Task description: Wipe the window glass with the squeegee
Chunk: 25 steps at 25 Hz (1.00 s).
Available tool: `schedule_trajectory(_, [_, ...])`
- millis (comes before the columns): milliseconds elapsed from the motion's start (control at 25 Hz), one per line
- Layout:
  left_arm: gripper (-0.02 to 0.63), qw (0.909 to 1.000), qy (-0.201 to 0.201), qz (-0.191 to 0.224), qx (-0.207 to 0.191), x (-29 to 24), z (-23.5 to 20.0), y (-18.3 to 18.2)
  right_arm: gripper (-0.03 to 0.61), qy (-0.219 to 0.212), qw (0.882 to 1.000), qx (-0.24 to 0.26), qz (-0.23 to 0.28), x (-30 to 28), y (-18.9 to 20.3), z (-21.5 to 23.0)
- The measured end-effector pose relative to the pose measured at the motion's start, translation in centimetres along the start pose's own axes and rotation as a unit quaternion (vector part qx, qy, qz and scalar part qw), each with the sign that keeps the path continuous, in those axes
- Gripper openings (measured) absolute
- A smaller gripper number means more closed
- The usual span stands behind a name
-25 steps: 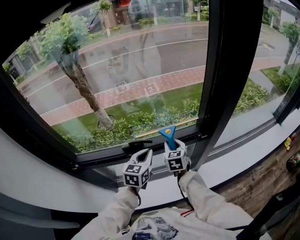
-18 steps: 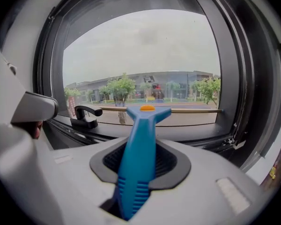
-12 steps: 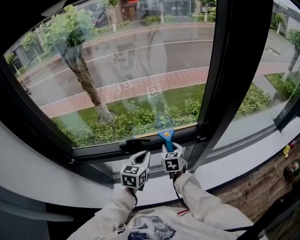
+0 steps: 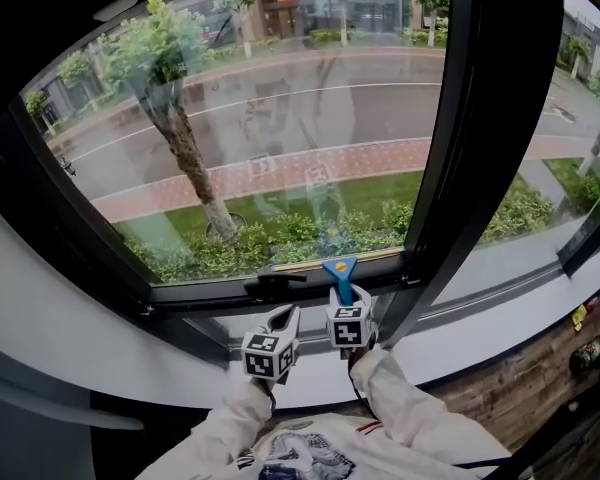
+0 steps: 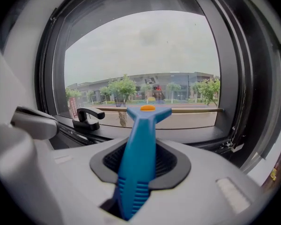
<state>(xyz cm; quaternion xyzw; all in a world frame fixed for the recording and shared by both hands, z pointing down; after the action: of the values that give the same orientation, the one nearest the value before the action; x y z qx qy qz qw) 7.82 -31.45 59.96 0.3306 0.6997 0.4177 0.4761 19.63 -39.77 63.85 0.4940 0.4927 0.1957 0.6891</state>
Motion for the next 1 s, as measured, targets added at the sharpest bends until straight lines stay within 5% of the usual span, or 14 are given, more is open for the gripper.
schedule_trajectory(520, [0.0, 0.9884, -0.12, 0.089, -0.028, 9.7, -8.6, -4.7, 0.121, 0.027, 0.996, 0.005, 0.09, 4.4, -7.3, -3.7])
schedule_trajectory(1000, [-0.002, 0.978, -0.126, 0.139, -0.09, 24.7, -19.8, -11.0, 0.121, 0.061, 0.988, 0.011, 0.143, 9.8, -14.4, -17.5])
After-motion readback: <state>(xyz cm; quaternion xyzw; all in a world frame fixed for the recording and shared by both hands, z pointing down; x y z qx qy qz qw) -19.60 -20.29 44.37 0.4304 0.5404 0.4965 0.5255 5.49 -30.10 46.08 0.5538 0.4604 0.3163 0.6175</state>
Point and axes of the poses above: the fingertips, and each gripper's own axes: x backward along the fingers, z to its right, y out of its underside, the point moved 4 cm from there along x, backward along the fingers, and after that the axes turned 3 degrees about x, right-handed, at the moved point
